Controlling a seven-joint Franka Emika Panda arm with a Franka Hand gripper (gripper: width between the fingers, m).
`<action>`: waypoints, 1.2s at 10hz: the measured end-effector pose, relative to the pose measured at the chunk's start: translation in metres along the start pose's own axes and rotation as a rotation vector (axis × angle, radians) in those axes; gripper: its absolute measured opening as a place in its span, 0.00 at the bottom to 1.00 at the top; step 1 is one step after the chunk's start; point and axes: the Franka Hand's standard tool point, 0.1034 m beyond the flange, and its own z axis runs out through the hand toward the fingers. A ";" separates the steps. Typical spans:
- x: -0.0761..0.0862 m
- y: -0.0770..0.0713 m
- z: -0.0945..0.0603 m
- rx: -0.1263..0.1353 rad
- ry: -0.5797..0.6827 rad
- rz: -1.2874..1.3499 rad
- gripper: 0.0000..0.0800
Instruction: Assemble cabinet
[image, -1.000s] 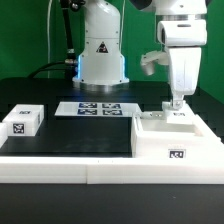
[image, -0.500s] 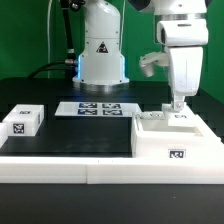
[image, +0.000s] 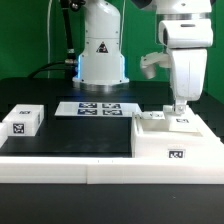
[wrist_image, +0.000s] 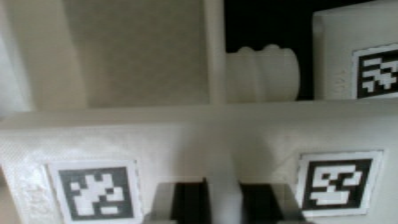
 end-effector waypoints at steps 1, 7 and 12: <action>0.000 0.001 0.000 -0.001 0.001 -0.003 0.09; 0.002 0.057 0.000 -0.030 0.020 -0.002 0.09; 0.001 0.058 0.001 -0.023 0.018 -0.005 0.21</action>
Offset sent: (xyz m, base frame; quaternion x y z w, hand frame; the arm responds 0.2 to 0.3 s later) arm 0.0395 0.0164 -0.0042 0.0017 0.0202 -0.0353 0.9992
